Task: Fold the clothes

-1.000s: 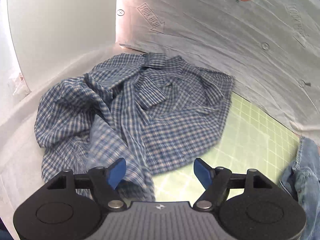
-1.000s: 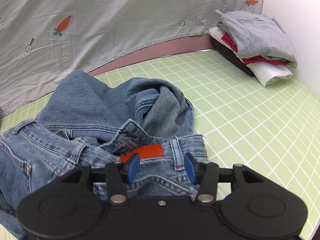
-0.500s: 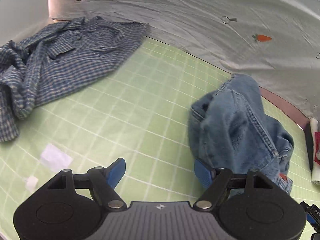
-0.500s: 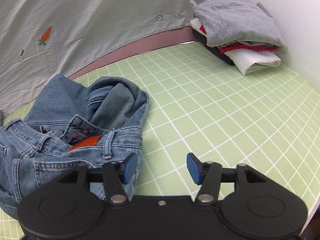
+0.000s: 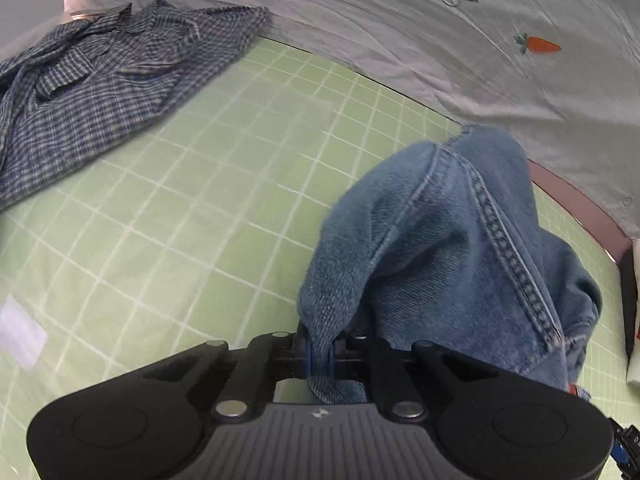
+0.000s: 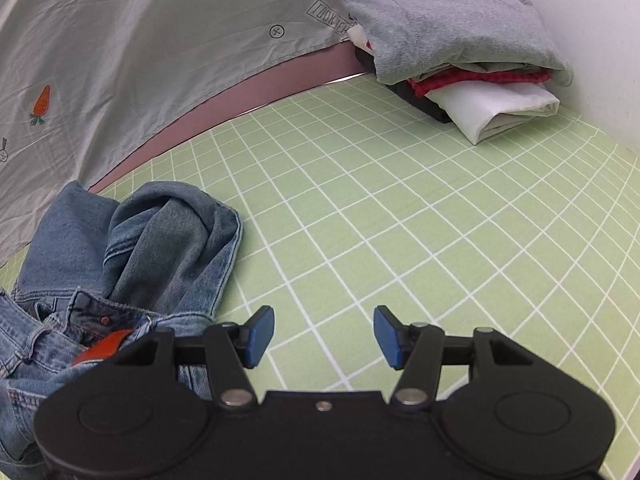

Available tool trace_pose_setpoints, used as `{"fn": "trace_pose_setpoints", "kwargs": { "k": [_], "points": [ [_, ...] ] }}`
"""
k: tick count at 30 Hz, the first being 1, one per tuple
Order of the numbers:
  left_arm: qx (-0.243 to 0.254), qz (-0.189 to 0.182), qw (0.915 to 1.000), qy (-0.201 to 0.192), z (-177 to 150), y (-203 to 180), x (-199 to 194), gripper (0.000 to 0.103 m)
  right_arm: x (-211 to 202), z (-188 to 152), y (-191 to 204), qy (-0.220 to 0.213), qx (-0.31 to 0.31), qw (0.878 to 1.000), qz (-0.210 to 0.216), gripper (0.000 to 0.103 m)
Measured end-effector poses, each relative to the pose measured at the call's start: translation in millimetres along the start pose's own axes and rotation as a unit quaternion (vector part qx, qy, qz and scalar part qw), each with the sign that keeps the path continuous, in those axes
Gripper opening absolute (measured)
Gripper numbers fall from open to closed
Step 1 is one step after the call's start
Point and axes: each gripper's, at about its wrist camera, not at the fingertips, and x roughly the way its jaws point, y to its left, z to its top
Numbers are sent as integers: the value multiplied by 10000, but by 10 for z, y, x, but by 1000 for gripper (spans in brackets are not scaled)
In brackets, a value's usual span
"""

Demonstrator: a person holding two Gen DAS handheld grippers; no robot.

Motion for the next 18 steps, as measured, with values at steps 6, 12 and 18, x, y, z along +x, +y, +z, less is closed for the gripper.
{"fn": "trace_pose_setpoints", "kwargs": {
  "k": [6,12,18],
  "points": [
    [-179,711,9964,-436,774,356,253,8,203,103,28,175,28,9998,-114,56],
    [-529,1150,9899,-644,1044,414,238,32,241,102,105,229,-83,9997,-17,56],
    [-564,841,9929,-627,565,248,-89,69,280,100,183,283,-193,9994,79,56]
  ]
}}
